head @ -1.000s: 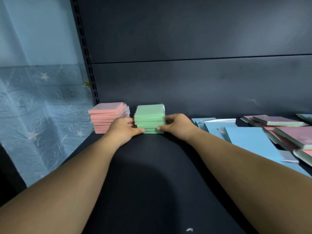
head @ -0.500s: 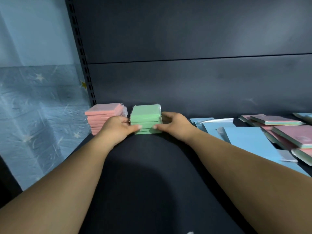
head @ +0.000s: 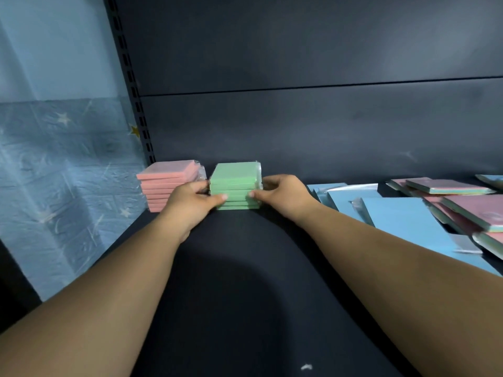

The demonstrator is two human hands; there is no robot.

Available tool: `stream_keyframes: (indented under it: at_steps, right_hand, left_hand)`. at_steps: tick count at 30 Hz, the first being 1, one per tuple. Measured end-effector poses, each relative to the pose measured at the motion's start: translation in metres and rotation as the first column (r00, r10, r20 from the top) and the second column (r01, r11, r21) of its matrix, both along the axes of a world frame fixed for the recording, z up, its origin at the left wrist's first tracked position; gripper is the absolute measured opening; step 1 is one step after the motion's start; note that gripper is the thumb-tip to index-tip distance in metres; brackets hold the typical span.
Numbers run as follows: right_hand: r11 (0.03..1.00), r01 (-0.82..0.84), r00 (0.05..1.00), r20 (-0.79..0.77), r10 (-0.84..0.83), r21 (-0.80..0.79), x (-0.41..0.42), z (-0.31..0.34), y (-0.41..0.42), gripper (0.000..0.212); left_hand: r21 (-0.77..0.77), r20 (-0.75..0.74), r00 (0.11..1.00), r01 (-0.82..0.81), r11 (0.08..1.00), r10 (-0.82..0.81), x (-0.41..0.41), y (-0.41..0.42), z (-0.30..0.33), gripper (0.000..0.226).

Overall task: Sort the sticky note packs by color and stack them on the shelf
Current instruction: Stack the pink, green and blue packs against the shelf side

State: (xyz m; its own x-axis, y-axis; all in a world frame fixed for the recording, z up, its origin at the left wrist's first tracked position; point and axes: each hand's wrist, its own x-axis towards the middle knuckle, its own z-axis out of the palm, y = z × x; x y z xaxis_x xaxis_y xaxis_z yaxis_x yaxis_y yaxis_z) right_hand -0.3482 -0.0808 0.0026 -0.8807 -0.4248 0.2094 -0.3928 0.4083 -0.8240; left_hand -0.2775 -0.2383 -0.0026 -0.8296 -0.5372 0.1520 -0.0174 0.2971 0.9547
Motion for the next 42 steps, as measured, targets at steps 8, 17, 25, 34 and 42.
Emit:
stream_keyframes:
  at_steps: [8, 17, 25, 34, 42]
  right_hand:
    - [0.984, 0.031, 0.994, -0.110, -0.012, 0.177, -0.003, 0.001, 0.004, 0.036]
    - [0.972, 0.009, 0.998, -0.067, 0.007, 0.236, -0.004, 0.006, 0.003, 0.037]
    - [0.959, 0.157, 0.980, -0.157, -0.122, 0.236, 0.023, 0.069, 0.056, 0.030]
    - [0.893, 0.321, 0.939, 0.019, -0.344, 0.315, 0.053, 0.061, 0.180, 0.041]
    - [0.817, 0.301, 0.953, -0.136, -0.269, 0.491, 0.050, 0.039, 0.193, 0.048]
  left_hand:
    - [-0.255, 0.091, 0.986, -0.114, 0.960, 0.141, -0.004, -0.003, 0.000, 0.041]
    - [-0.411, 0.182, 0.970, -0.074, 0.909, 0.161, 0.000, 0.001, 0.010, 0.023]
    - [-0.275, 0.093, 0.994, -0.023, 0.961, 0.050, 0.037, 0.021, 0.063, 0.022]
    - [-0.178, 0.354, 0.869, 0.426, 0.887, -0.347, 0.052, 0.156, 0.053, 0.027]
    - [0.035, 0.376, 0.896, 0.242, 0.970, -0.237, 0.041, 0.222, 0.045, 0.038]
